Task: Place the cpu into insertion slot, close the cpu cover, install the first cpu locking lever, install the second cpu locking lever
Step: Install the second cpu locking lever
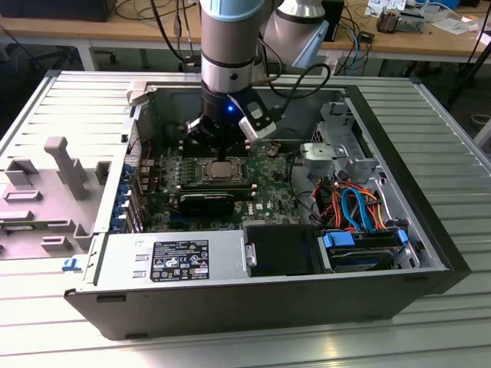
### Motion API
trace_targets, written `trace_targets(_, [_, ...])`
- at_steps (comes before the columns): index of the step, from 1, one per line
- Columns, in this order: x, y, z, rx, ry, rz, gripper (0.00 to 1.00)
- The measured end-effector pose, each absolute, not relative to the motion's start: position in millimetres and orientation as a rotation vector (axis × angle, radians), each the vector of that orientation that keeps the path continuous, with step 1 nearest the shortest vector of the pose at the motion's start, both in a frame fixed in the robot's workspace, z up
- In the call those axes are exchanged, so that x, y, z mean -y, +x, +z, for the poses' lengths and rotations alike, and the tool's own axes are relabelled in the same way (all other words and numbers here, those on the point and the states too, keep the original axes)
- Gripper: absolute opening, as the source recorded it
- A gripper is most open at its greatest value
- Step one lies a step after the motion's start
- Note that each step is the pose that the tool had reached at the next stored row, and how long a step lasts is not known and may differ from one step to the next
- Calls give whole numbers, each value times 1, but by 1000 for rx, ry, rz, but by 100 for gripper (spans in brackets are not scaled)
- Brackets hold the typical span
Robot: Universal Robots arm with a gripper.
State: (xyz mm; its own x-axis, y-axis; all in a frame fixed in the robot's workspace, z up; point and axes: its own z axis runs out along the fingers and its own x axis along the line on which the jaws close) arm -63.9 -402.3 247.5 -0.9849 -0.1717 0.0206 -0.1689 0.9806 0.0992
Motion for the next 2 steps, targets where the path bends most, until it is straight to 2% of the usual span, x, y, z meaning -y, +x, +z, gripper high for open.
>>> trace_targets(2, [402,-64,247,3097,266,-151,11])
